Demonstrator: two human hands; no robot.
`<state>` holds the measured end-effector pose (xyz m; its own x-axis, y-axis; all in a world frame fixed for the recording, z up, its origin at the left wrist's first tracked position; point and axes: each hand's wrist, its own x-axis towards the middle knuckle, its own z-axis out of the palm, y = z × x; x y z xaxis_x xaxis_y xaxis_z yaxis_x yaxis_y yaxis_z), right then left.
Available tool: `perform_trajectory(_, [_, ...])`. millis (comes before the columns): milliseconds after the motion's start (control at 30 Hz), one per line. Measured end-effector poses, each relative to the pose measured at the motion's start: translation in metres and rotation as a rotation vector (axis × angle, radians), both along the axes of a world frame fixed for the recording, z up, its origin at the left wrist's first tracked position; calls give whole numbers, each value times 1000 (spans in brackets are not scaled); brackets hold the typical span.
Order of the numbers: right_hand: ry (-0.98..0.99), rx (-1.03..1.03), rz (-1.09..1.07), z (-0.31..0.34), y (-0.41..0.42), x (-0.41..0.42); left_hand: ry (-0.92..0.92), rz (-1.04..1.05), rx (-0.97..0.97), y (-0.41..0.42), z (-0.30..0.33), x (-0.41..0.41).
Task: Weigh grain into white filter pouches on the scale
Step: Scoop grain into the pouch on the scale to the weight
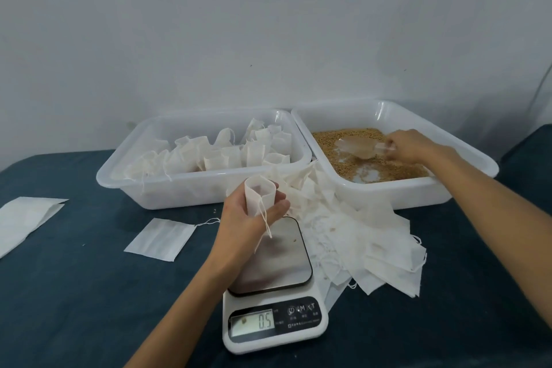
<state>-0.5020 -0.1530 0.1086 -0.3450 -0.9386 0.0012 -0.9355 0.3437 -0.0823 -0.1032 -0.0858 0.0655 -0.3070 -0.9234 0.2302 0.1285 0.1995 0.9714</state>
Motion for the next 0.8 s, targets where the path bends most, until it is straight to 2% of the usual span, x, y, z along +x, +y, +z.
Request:
perform_trajectory(200, [76, 86, -102, 5, -22, 4, -23, 11, 5, 0, 1, 0])
perform_trajectory(367, [93, 37, -51, -2, -35, 20, -3, 2, 2, 1, 3, 2])
perform_trajectory(633, [-48, 85, 78, -2, -38, 33, -17, 2, 3, 1, 3, 1])
perform_trajectory(800, [1, 48, 99, -3, -34, 37, -5, 21, 24, 0, 3, 2])
